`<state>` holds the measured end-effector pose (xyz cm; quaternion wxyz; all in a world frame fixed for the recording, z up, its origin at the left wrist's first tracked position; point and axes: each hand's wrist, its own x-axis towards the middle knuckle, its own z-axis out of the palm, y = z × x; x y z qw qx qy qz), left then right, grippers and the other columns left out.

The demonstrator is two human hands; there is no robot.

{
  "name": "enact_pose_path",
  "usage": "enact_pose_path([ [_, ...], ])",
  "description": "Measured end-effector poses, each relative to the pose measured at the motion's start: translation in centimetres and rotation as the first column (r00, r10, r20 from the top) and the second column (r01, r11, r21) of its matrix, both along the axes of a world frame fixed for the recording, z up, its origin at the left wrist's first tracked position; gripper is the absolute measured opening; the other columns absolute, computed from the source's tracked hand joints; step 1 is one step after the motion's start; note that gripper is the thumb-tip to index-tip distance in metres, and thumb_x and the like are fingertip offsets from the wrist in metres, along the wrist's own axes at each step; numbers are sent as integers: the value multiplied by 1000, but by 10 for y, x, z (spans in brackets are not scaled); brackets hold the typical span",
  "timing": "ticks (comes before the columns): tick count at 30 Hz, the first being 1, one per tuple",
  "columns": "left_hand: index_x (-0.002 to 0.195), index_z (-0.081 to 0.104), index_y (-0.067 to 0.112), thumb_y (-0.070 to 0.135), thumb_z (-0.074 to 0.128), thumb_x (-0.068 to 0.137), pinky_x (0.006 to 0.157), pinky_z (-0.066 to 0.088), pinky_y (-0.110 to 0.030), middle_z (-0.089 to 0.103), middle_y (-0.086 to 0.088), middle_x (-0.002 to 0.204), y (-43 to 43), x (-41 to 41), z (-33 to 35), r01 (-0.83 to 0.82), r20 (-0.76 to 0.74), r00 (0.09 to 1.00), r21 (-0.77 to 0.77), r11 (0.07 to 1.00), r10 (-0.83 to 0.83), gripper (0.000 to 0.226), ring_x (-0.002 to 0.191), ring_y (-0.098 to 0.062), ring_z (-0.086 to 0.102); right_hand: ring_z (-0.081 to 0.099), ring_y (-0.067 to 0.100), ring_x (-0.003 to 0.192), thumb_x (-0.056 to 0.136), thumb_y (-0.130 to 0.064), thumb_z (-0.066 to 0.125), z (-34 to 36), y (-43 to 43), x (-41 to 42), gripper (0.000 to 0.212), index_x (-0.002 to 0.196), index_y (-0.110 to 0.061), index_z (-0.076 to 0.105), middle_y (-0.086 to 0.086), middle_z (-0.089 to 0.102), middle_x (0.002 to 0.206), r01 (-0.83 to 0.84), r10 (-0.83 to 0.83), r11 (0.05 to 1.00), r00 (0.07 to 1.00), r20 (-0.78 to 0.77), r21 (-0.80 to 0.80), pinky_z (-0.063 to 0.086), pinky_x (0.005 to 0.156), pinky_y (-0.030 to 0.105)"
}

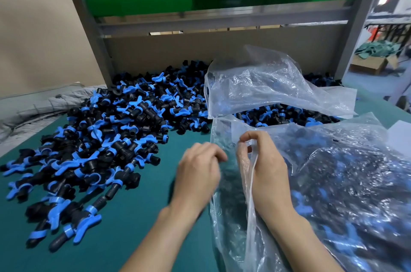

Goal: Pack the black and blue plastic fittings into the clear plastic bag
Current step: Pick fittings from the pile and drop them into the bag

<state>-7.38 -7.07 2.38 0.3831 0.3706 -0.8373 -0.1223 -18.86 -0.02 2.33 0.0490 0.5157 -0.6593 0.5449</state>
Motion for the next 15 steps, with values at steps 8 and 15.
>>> enact_pose_path([
  [8, 120, 56, 18, 31, 37, 100, 88, 41, -37, 61, -7, 112, -47, 47, -20, -618, 502, 640, -114, 778, 582, 31, 105, -25, 55, 53, 18, 68, 98, -33, 51, -11, -3, -7, 6, 97, -38, 47, -13, 59, 85, 1, -3, 993, 1000, 15, 116, 49, 64, 44],
  [15, 119, 54, 19, 31, 37, 102, 87, 40, -34, 65, -1, 112, -49, 48, -18, -635, 507, 619, -126, 762, 600, 27, 106, -21, 58, 54, 20, 70, 98, -35, 49, -10, -1, -16, 6, 95, -39, 46, -14, 60, 85, 36, -45, 989, 997, 65, 144, 48, 65, 45],
])
